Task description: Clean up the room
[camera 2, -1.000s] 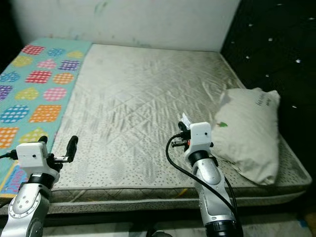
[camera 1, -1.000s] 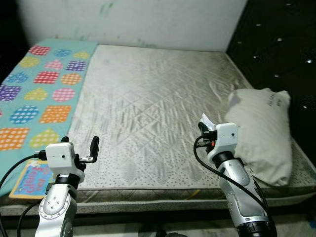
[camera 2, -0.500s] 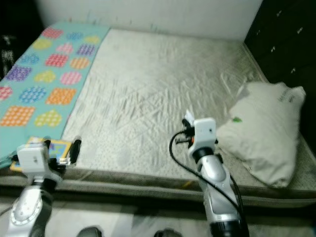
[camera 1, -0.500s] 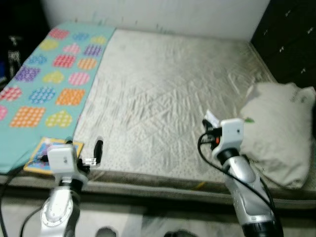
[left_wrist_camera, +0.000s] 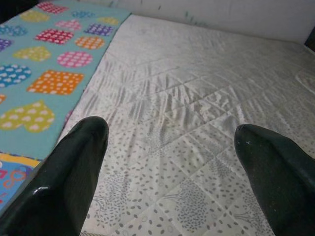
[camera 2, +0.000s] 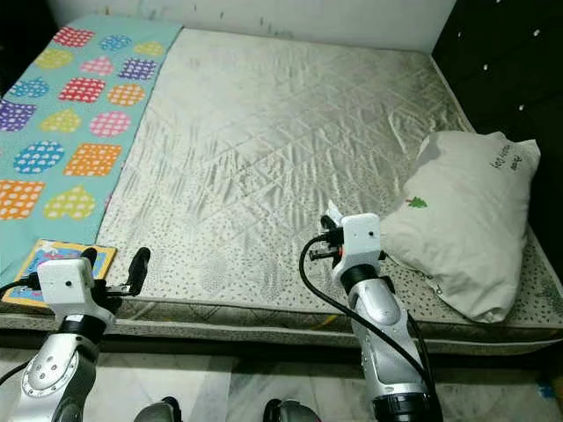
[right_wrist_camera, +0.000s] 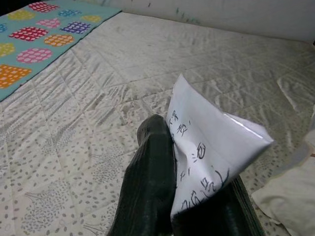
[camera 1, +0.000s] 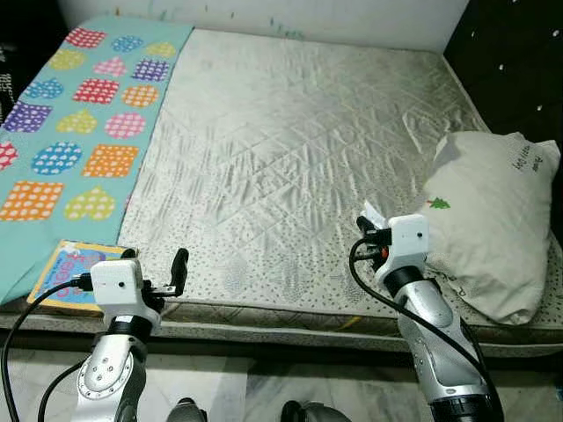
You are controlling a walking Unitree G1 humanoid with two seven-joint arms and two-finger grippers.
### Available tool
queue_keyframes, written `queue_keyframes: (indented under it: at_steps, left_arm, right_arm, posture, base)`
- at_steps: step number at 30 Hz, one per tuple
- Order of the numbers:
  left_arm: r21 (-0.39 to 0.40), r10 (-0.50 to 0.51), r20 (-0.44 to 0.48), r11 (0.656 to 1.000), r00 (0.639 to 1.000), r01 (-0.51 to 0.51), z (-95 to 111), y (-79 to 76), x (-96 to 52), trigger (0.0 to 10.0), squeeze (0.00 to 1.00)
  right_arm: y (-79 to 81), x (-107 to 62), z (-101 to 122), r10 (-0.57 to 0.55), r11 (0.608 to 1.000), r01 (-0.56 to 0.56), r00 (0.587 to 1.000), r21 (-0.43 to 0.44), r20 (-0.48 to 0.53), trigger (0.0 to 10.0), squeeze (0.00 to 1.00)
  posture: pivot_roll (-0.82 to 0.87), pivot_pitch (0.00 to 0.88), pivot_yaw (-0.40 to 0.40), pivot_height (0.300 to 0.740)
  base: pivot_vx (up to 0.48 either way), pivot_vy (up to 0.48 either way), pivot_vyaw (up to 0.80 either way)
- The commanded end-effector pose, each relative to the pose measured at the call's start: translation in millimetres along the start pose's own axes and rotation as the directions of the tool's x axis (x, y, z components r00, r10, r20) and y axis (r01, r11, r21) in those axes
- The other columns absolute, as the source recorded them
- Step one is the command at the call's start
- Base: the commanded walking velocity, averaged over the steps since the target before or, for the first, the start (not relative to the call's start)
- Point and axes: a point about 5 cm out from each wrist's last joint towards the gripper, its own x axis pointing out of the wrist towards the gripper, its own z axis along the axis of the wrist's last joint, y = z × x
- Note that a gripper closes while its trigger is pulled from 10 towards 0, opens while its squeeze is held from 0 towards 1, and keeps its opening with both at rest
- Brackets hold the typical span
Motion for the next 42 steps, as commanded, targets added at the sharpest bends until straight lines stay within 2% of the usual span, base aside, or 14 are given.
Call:
queue_keyframes:
  at_steps: [1,7,42]
  left_arm:
    - [-0.006,-0.005,-0.001,1.000,1.000,0.005,1.2,-1.5,-0.1,10.0,0.00]
    - [-0.003,-0.016,0.000,1.000,1.000,0.016,2.1,-2.3,2.5,10.0,0.00]
    - [0.002,-0.022,0.000,1.000,1.000,0.022,3.1,-4.1,5.9,10.0,0.00]
  right_arm:
    - [-5.4,-3.1,0.2,-0.018,1.000,0.018,1.000,0.005,-0.005,10.0,0.00]
    - [-4.3,-4.1,-1.5,-0.017,1.000,0.017,1.000,-0.001,-0.008,10.0,0.00]
    - [-0.2,1.8,-4.7,0.016,1.000,-0.017,1.000,-0.014,-0.023,10.0,0.00]
  posture:
    - [0.09,0.199,-0.082,0.740]
    - [0.09,0.196,-0.078,0.740]
    - [0.09,0.197,-0.080,0.740]
  base:
    - [0.000,0.315,-0.80]
    - [0.000,0.336,-0.72]
    - [0.000,0.426,0.00]
